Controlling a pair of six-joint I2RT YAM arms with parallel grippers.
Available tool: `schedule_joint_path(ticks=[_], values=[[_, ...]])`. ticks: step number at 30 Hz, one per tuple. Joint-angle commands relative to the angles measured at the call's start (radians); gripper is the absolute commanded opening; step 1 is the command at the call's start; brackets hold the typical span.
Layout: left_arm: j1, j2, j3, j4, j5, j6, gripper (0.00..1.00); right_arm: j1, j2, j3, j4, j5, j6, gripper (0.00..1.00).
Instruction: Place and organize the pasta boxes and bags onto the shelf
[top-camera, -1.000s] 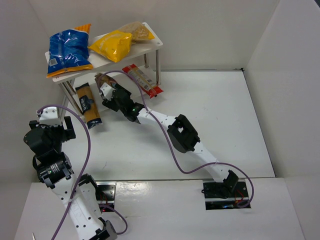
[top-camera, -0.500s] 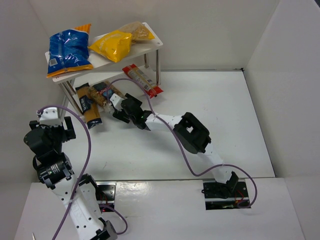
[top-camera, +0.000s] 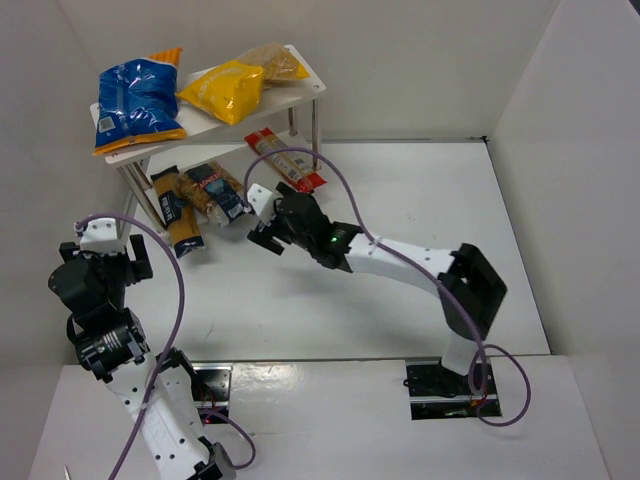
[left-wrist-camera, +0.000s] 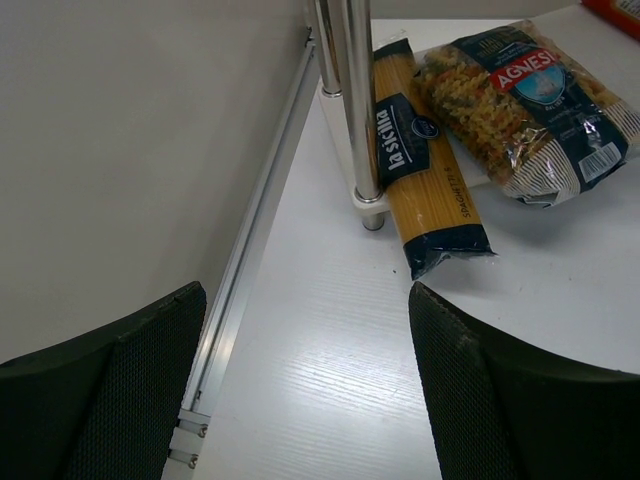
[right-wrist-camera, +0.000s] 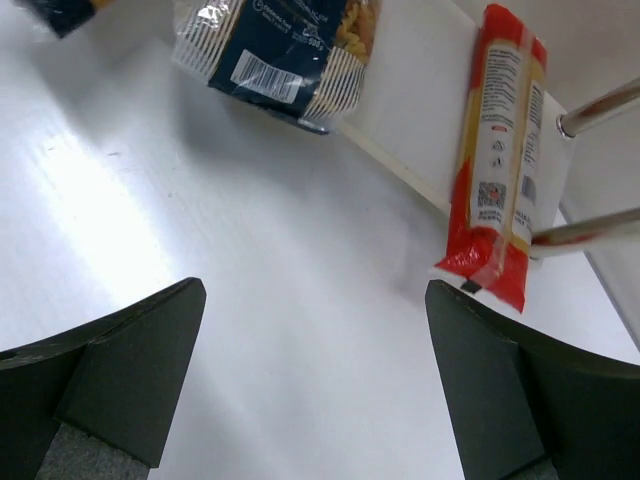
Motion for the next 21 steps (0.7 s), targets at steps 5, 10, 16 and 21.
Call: schedule_joint_path(ticks=[5, 10, 16, 21], values=[[-0.017, 0.009, -0.002, 0.005, 0.081, 0.028, 0.92, -0.191, -0.245, -0.217, -0.165, -0.133, 0.103, 0.99], [-0.063, 0.053, 0.007, -0.027, 0.146, 0.063, 0.95, -0.488, -0.245, -0.171, -0.372, -0.297, 0.203, 0.99], [-0.115, 0.123, 0.038, -0.098, 0.273, 0.164, 0.99, -0.794, -0.224, -0.054, -0.585, -0.306, 0.284, 0.99], [-0.207, 0.193, 0.047, -0.13, 0.3, 0.197, 0.99, -0.901, -0.366, -0.128, -0.622, -0.285, 0.352, 0.99]])
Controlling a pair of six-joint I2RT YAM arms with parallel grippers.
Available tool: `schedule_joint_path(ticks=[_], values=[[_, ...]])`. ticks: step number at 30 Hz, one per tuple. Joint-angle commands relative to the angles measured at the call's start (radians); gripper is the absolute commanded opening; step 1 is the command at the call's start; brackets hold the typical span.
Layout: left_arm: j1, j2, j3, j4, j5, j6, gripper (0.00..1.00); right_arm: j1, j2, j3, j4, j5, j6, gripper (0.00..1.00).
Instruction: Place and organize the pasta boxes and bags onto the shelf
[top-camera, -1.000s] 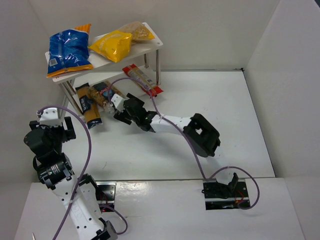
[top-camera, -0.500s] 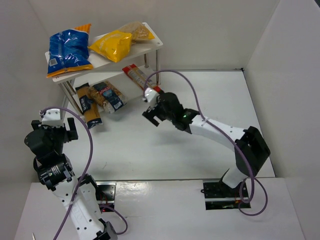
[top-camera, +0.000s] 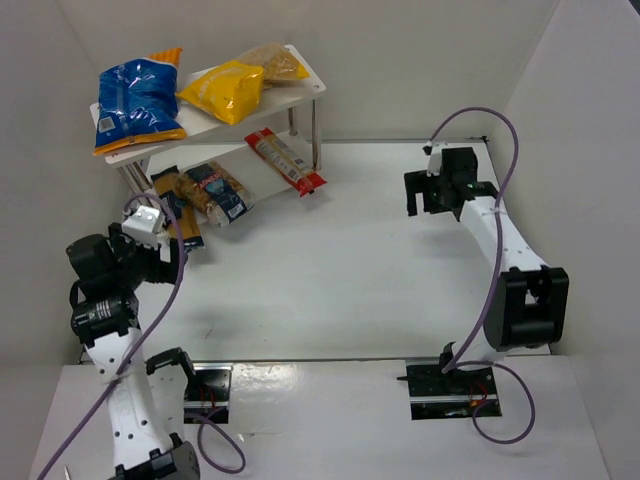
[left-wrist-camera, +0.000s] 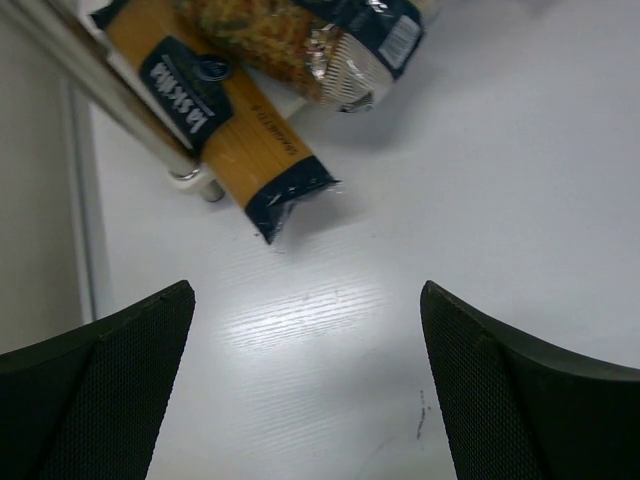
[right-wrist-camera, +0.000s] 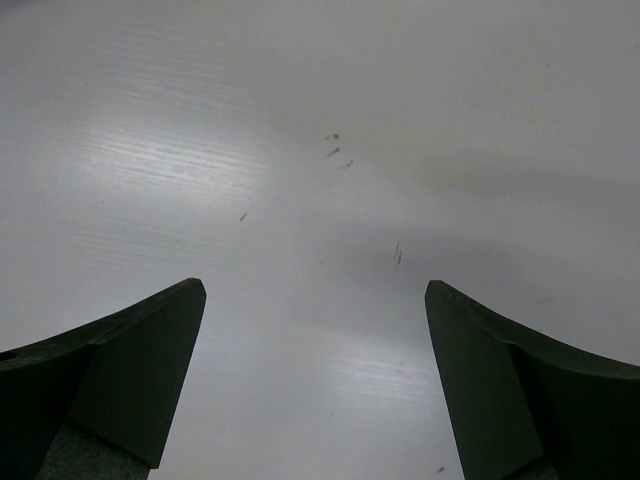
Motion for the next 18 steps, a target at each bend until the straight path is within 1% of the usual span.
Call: schedule_joint_path(ticks=[1, 3, 4, 6, 9, 13, 16, 18], values=[[-0.056, 0.051, 0.055, -0.018, 0.071, 0.048, 0.99, -0.028, -0.166, -0.022, -0.1, -0.009, 0.092, 0.99], [-0.098, 0.117, 0.055, -0.018, 0.071, 0.048, 0.99, -0.053, -0.22, -0.065, -0.113, -0.009, 0.106, 0.99], [-0.113, 0.14, 0.067, -0.018, 0.071, 0.039, 0.99, -0.053, -0.273, -0.1, -0.113, -0.009, 0.106, 0.99], [-0.148, 0.192, 0.067, -0.018, 0.024, 0.018, 0.99, -0.107, -0.323, -0.134, -0.088, -0.009, 0.097, 0.99], [-0.196, 0.229, 0.076, 0.003, -0.022, -0.024, 0.99, -0.2, -0.415, -0.242, -0.021, -0.057, 0.079, 0.99], [-0.242, 0.28, 0.076, 0.014, -0.059, -0.047, 0.99, -0.254, -0.45, -0.267, -0.001, -0.022, 0.057, 0.99], [-0.242, 0.3, 0.076, 0.014, -0.059, -0.047, 0.99, -0.265, -0.45, -0.267, -0.001, -0.022, 0.057, 0.99], [-0.242, 0.3, 0.086, 0.014, -0.059, -0.047, 0.99, -0.265, -0.436, -0.267, -0.001, -0.06, 0.057, 0.99]])
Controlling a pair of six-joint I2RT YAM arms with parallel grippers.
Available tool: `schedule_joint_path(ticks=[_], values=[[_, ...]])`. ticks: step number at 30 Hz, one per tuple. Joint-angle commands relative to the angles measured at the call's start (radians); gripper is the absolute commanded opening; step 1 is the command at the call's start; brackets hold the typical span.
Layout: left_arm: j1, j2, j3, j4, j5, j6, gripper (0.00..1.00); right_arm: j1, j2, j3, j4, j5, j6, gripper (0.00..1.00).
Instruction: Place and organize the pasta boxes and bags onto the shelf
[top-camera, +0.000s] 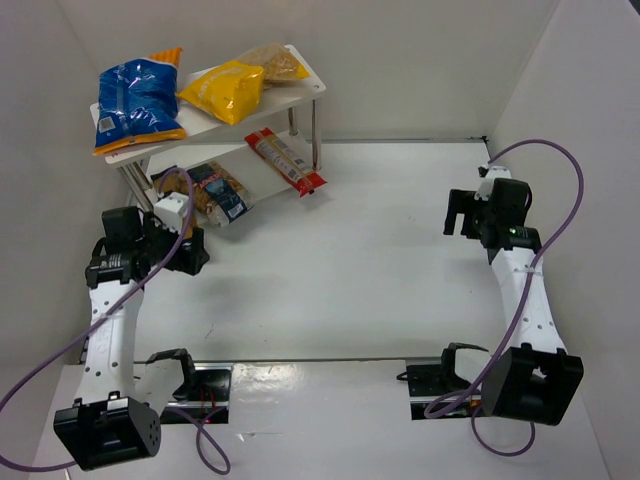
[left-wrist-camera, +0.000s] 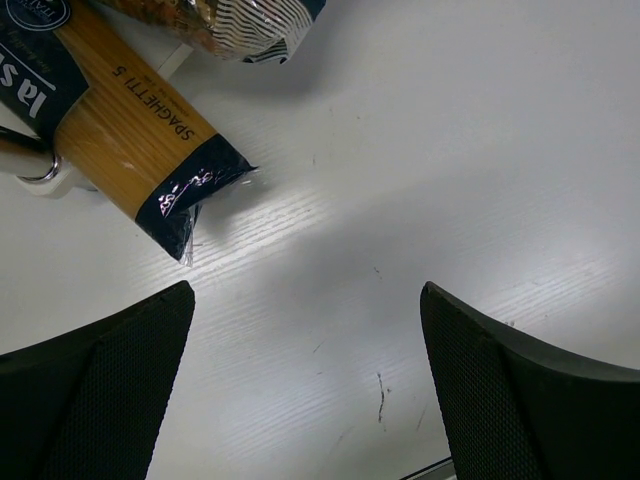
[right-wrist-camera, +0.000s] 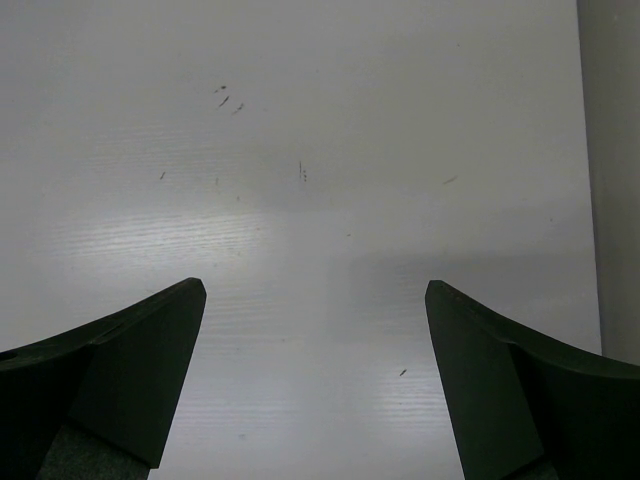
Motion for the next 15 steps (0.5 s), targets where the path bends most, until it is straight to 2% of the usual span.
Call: schedule_joint_path(ticks=[1, 15], values=[[-0.003, 0.008, 0.045, 0.024, -0.004, -0.019, 0.99, -0.004, 0.01, 0.001, 0.034, -0.042, -0.008, 0.99], [-0.003, 0.038, 0.045, 0.024, -0.013, -0.028, 0.99, -0.004, 0.044, 0.01, 0.014, -0.089, -0.028, 0.99]])
